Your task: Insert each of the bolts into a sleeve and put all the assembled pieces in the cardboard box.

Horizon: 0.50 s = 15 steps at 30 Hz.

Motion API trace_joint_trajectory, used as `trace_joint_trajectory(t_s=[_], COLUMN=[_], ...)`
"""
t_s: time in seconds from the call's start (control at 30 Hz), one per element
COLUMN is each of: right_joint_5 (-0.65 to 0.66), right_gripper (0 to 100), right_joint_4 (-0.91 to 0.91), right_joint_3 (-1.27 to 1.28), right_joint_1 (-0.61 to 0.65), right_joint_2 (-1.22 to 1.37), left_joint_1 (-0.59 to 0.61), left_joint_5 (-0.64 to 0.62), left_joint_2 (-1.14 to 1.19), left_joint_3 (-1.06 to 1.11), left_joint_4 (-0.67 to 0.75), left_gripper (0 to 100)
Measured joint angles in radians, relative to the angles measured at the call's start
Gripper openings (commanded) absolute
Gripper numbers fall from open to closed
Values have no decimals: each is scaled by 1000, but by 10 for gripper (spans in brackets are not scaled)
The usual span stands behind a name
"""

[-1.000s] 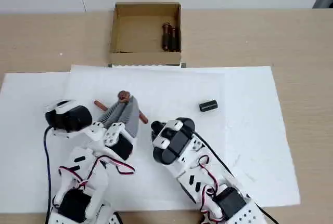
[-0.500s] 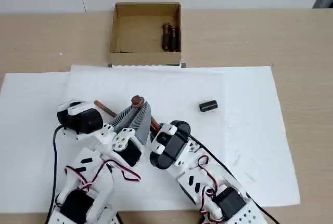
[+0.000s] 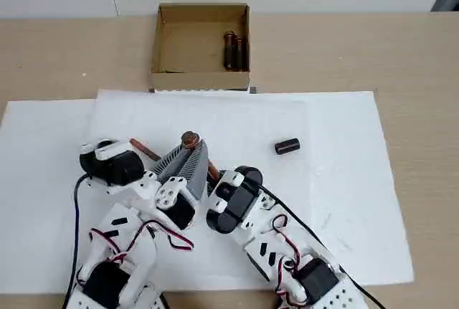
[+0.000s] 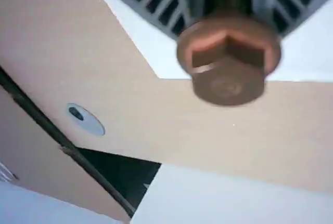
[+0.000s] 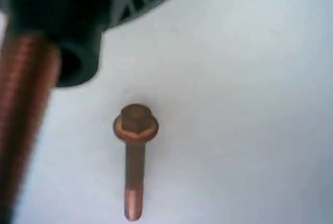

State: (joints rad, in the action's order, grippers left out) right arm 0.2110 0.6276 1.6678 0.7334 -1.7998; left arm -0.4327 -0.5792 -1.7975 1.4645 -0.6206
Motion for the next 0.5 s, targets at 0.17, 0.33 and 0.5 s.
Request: trace_joint_trajectory(t_s=[0.17,0.33,0.5], right_joint_5=[0,0,0], right_gripper=[2,2,2], right_joint_4=[0,0,0], right_joint_3=[0,0,0], right_joint_1=[0,0,0], right_joint_2=[0,0,0], left_joint_1=[28,28,28], left_joint_5=[21,21,21], left_joint_2=[-2,0,0], left_joint_3=[32,46,46], left_joint_4=[54,55,55], left_gripper=[6,6,6])
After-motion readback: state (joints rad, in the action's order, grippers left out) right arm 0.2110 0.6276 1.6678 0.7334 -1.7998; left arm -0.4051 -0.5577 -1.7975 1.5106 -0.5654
